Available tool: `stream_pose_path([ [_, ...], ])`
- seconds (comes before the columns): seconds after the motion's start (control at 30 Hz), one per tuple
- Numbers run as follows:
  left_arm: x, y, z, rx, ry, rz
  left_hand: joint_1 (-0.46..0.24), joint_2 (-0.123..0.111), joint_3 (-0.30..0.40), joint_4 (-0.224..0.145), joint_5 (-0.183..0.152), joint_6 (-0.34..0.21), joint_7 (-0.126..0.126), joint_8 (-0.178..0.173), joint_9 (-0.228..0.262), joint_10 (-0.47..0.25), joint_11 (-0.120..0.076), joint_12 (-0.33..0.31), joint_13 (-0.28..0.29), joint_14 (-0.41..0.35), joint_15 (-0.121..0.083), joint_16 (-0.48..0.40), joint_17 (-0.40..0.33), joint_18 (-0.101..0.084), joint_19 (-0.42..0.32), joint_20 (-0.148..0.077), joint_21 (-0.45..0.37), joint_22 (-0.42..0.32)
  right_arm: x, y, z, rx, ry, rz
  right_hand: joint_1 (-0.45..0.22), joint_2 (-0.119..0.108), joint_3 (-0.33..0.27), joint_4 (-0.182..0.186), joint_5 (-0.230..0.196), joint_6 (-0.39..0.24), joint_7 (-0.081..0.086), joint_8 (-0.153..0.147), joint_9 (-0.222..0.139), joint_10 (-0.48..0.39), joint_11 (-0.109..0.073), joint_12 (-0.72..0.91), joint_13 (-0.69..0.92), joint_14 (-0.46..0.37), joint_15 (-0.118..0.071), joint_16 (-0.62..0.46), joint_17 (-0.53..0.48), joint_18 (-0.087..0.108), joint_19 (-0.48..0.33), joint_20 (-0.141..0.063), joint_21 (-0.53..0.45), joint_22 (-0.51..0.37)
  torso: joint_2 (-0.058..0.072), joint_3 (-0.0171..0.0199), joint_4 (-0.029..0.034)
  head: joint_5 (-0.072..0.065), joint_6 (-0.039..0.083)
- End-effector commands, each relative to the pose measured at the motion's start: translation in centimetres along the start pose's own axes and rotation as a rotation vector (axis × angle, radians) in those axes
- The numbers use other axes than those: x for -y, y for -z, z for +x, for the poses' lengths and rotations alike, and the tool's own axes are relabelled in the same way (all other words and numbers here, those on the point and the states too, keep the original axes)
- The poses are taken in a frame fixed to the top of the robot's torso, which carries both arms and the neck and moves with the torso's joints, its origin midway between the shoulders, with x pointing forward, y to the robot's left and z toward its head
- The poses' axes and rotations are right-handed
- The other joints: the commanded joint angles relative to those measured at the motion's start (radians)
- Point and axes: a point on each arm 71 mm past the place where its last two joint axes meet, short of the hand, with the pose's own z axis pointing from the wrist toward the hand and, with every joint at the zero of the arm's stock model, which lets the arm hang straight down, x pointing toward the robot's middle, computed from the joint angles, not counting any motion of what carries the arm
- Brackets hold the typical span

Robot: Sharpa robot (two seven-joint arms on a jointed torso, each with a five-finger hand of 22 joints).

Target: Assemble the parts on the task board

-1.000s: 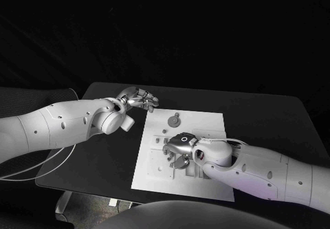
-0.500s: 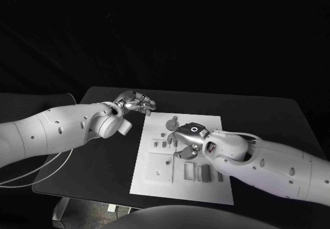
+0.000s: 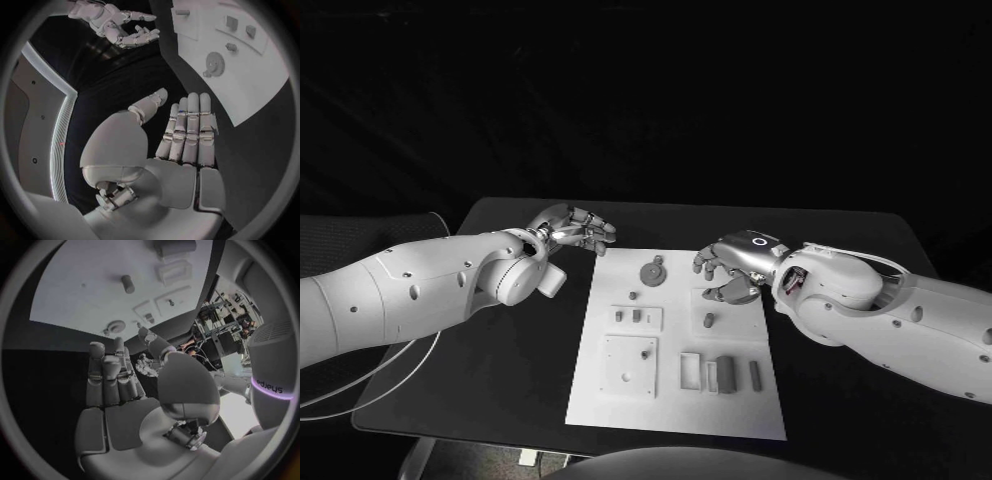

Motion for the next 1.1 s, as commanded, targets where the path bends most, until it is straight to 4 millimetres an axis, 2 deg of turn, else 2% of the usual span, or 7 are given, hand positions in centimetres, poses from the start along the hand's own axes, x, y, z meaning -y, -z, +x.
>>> stream_pose_path([
  [0.03,0.2,-0.1,0.1,-0.005,0.007,0.011,0.006,-0.001,0.004,0.001,0.005,-0.006,0.001,0.006,-0.001,0.002,0.003,-0.002,-0.001,0.005,0.002,-0.006,0.001,0.019,0.007,0.0,-0.004,0.001,0.7,0.3,0.3,-0.035,-0.035,0.012,0.0,-0.009,-0.007,0.002,0.002,0.005,0.0,0.007,0.0,0.004,0.001,0.002,0.0,0.007,0.002,0.002,-0.002,0.024,0.001,-0.006,0.004,0.018,0.001,0.0009,0.0013,-0.005,0.003],
  [0.27,0.2,-0.1,0.1,-0.003,0.006,0.012,0.006,-0.001,0.004,0.001,0.005,-0.006,0.001,0.006,-0.001,0.002,0.003,-0.002,-0.001,0.006,0.002,-0.007,0.002,0.019,0.008,0.0,-0.004,0.001,1.0,0.5,1.5,-0.073,-0.043,0.019,-0.01,-0.018,-0.01,0.006,0.003,0.001,0.001,0.006,-0.003,-0.005,0.004,-0.005,-0.003,0.005,0.005,0.0,-0.003,0.024,-0.002,-0.004,0.002,0.017,0.001,0.0011,0.0012,-0.009,0.003],
  [0.37,0.2,-0.1,0.1,-0.004,0.007,0.013,0.006,-0.001,0.004,0.002,0.005,-0.006,0.001,0.006,-0.001,0.003,0.003,-0.002,-0.001,0.006,0.002,-0.007,0.002,0.019,0.008,0.0,-0.004,0.001,0.9,0.5,2.7,-0.113,-0.04,0.024,-0.008,-0.019,-0.008,0.005,0.003,0.0,0.0,0.006,-0.004,-0.01,0.006,-0.008,-0.004,0.004,0.007,-0.001,-0.004,0.024,-0.003,-0.004,0.0,0.017,0.001,0.0008,0.0018,-0.009,0.002],
  [0.6,0.2,-0.1,0.1,-0.002,0.007,0.012,0.006,-0.001,0.004,0.002,0.006,-0.006,0.001,0.006,-0.001,0.003,0.003,-0.002,-0.001,0.006,0.002,-0.007,0.003,0.019,0.008,0.0,-0.004,0.001,1.1,0.6,4.7,-0.179,0.009,0.039,-0.009,-0.025,-0.006,0.005,0.003,-0.009,-0.001,0.005,-0.009,-0.023,0.013,-0.019,-0.012,-0.005,0.014,-0.003,-0.004,0.024,-0.012,-0.001,-0.004,0.017,0.001,-0.0016,0.0037,-0.011,-0.003],
  [0.87,0.2,0.0,0.0,0.0,0.007,0.011,0.006,-0.001,0.004,0.002,0.006,-0.006,0.001,0.006,-0.002,0.003,0.003,-0.002,-0.001,0.006,0.002,-0.008,0.004,0.019,0.008,0.0,-0.004,0.001,0.9,0.6,5.4,-0.193,0.027,0.035,-0.01,-0.03,-0.005,0.006,0.003,-0.012,-0.004,0.006,-0.011,-0.031,0.018,-0.026,-0.018,-0.014,0.019,-0.004,-0.004,0.024,-0.018,0.002,-0.006,0.017,0.001,-0.0024,0.0036,-0.011,-0.007],
  [1.0,0.2,0.0,0.0,-0.001,0.007,0.011,0.005,-0.001,0.004,0.002,0.005,-0.006,0.001,0.006,-0.002,0.003,0.003,-0.002,-0.001,0.006,0.002,-0.008,0.004,0.019,0.008,0.0,-0.004,0.001,0.6,0.3,5.8,-0.191,0.029,0.028,-0.008,-0.027,-0.003,0.006,0.003,-0.011,-0.008,0.008,-0.011,-0.031,0.019,-0.027,-0.019,-0.015,0.02,-0.003,-0.004,0.024,-0.019,0.003,-0.007,0.018,0.001,-0.0024,0.0036,-0.011,-0.007],
  [1.1,0.2,0.0,0.0,-0.001,0.007,0.011,0.005,-0.001,0.004,0.002,0.005,-0.006,0.001,0.006,-0.002,0.003,0.003,-0.002,-0.001,0.006,0.002,-0.008,0.005,0.019,0.008,0.0,-0.004,0.002,0.4,0.2,6.0,-0.192,0.031,0.028,0.0,-0.015,0.002,0.003,0.003,-0.003,-0.012,0.015,-0.01,-0.028,0.017,-0.026,-0.02,-0.015,0.018,-0.001,-0.003,0.024,-0.018,0.003,-0.005,0.018,0.001,-0.0025,0.0042,-0.011,-0.009],
])
